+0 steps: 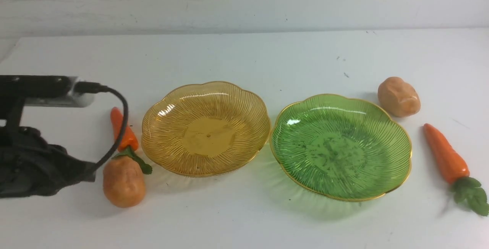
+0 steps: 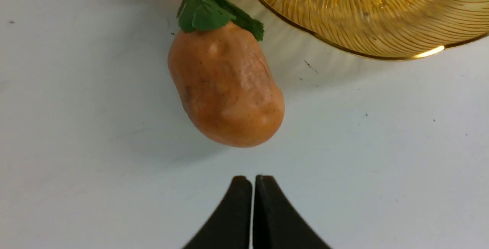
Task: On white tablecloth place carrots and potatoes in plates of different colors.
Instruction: 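Put the potatoes from the left side into the left plate with the left gripper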
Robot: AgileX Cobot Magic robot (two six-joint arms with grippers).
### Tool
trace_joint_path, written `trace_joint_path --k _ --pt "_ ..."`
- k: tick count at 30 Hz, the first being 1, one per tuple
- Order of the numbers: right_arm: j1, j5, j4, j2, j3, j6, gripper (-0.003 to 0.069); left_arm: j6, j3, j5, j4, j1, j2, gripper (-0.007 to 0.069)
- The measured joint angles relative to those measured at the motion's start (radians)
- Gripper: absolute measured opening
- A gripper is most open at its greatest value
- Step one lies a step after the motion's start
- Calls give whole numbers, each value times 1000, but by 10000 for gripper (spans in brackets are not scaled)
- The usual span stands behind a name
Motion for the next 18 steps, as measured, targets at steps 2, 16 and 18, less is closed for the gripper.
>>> trace_joint_path --k 2,16,18 --pt "0 65 0 0 -2 -9 -15 -1 -23 0 -1 0 49 -3" --pt "0 752 -55 467 -533 -398 -15 -75 -57 -169 2 0 310 470" --pt "0 758 -41 473 -535 -402 -15 -85 -57 -201 2 0 367 600"
